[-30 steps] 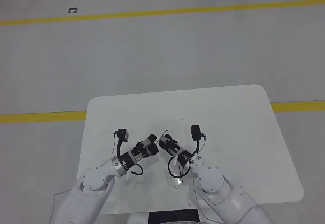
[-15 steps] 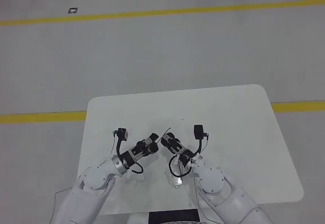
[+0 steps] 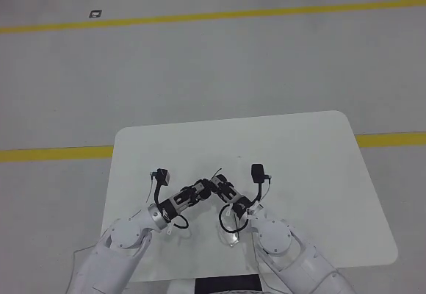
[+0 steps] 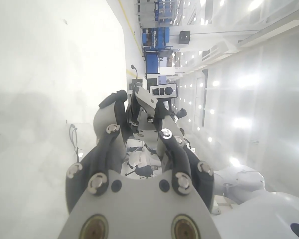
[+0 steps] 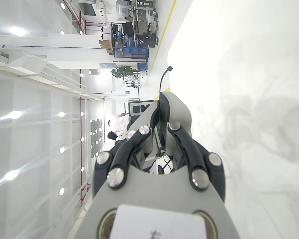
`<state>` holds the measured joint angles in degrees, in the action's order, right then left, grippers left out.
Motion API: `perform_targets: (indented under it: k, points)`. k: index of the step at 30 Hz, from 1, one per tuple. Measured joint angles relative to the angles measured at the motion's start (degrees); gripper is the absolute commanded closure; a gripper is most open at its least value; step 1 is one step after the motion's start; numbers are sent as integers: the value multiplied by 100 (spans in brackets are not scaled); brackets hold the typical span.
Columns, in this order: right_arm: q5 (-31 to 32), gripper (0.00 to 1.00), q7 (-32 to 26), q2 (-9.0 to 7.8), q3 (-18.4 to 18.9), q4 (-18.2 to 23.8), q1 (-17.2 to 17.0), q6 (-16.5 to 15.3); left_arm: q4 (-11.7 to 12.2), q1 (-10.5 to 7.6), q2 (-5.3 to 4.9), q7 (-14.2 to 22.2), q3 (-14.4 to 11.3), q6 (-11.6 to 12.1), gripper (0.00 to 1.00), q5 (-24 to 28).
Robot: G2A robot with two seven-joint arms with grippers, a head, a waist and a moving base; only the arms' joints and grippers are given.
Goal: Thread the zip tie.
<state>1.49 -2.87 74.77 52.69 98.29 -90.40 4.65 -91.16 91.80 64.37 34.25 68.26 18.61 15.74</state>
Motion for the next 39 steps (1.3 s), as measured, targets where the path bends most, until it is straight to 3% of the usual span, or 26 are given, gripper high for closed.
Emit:
perform_targets:
  k: [5,7,21,22,23,24,34,39]
  points:
    - [15,100,-12,13,0,-9,3,7,9,-10,-13,-22,-19,0,86,6]
    - [16,100,-12,16,8,-10,-5,-3,11,-13,-18,-35,-24,-6,100,5]
    - [28,100,-75,21,94,-14,-101,-96,29,-12,-52,-127,-59,17,100,30]
    - [33,92,-81,21,100,-12,-106,-100,28,-8,-55,-127,-56,26,100,34]
    - [40,58,-90,20,108,-7,-113,-104,26,-2,-60,-127,-51,37,100,36]
    - [44,0,-96,20,115,0,-119,-109,22,4,-64,-126,-46,45,100,37]
    - [82,0,-113,-25,372,211,-307,-185,-120,149,-134,-4,112,88,100,21]
    - [-9,0,-547,-116,751,351,-476,-280,-274,274,-196,380,282,87,100,86]
